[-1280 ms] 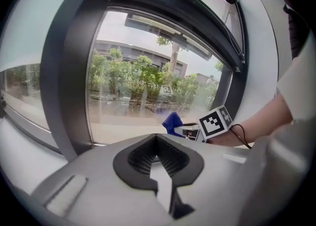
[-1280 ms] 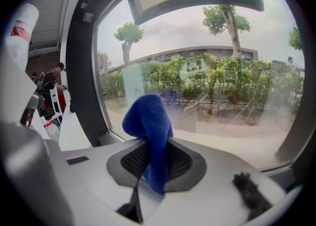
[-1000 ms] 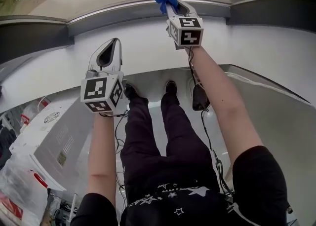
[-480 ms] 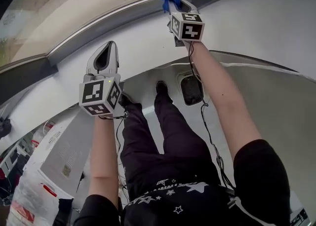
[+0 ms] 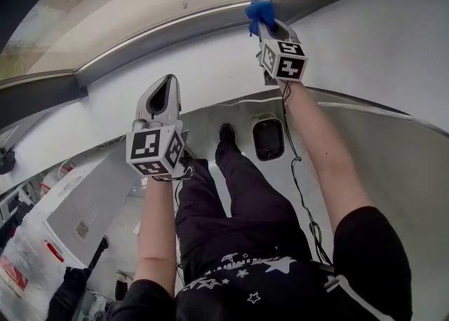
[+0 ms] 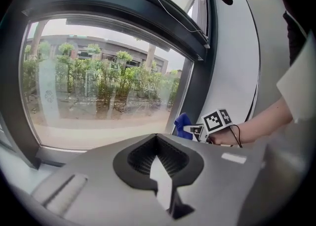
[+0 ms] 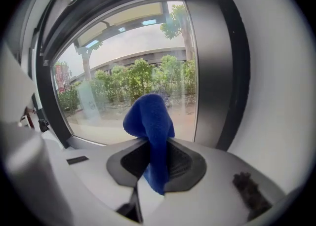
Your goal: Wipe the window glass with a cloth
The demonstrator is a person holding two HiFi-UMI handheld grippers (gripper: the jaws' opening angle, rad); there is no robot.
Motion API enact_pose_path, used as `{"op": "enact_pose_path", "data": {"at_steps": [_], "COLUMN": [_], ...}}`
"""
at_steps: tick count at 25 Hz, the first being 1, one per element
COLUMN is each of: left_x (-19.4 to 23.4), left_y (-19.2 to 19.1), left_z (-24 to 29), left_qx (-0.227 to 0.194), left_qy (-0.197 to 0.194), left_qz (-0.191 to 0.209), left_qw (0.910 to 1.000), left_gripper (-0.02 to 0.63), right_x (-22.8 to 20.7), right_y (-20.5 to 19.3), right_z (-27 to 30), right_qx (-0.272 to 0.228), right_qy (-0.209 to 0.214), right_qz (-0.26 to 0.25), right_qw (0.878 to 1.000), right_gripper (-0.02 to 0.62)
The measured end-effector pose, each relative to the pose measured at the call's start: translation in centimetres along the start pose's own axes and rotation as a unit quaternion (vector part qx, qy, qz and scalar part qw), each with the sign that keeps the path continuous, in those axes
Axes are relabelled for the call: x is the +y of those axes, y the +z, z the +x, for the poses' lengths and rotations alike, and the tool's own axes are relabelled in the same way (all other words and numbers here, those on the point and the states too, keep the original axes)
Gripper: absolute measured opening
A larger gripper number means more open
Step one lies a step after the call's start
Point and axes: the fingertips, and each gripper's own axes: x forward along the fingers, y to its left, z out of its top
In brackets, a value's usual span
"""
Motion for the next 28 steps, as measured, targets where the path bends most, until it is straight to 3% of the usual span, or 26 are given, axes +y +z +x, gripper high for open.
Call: {"op": "enact_pose_path", "data": {"at_steps": [7, 13, 22, 28], "left_x": [1.1, 1.2, -0.3, -2.9], "left_y": [-2.9, -3.0, -5.8, -7.3], "left_z": [-4.2, -9.2, -23.1, -33.9], "left_qx": [0.005, -0.025, -0.051, -0.077], "left_qy": [0.031, 0.045, 0.065, 0.074], "left_qz": [-0.018, -0.024, -0.03, -0.034], "left_qw": [0.9994, 0.9984, 0.9961, 0.9936], "left_gripper": [0.009, 0.009, 0.009, 0.009], "right_x": [4.5, 10.9, 22.8, 29.9], "right_y": [-5.4, -4.1, -1.5, -2.1], "right_z": [-3.6, -7.5, -18.9, -29.2], "right_qx": [0.027, -0.005, -0.057, -0.078], "right_qy": [0.029, 0.074, 0.148, 0.197], "right_qz": [0.025, 0.034, -0.006, -0.022], "right_qw": [0.999, 0.997, 0.987, 0.977], "right_gripper": [0.074, 0.074, 0.074, 0.074]}}
